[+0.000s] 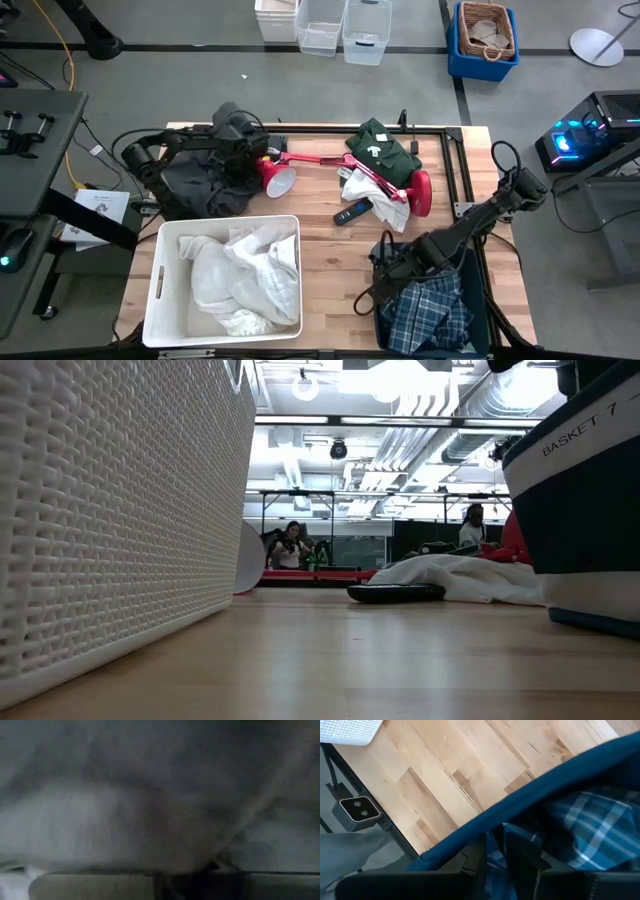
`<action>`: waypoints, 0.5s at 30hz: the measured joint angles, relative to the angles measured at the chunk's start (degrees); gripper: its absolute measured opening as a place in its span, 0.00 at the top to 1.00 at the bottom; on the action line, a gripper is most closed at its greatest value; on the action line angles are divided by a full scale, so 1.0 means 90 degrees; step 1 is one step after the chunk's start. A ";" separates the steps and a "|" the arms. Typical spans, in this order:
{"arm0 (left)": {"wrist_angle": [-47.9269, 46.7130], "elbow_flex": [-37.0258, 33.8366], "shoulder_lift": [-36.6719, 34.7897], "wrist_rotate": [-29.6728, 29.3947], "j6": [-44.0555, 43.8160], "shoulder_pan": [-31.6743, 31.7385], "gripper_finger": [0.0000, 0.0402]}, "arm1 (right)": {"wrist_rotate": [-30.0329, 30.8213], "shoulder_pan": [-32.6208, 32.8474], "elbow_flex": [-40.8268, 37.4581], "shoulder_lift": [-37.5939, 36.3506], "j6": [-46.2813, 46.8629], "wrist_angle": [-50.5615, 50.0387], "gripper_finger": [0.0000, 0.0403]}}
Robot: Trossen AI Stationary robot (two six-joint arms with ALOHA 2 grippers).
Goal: Sort clothes
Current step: Put the black shorts into the blue bin
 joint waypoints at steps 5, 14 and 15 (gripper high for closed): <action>-0.0044 0.0338 -0.1557 0.0037 -0.0011 -0.0065 0.95 | -0.0176 0.0000 0.0000 0.0000 -0.0026 0.0077 0.83; -0.0626 0.1397 -0.4307 -0.0020 -0.0762 -0.0773 0.96 | -0.0256 0.0006 0.0000 -0.0002 0.0000 0.0175 0.83; -0.0596 0.1576 -0.4493 -0.0067 -0.0834 -0.0863 0.96 | -0.0256 0.0005 0.0000 -0.0002 -0.0006 0.0188 0.83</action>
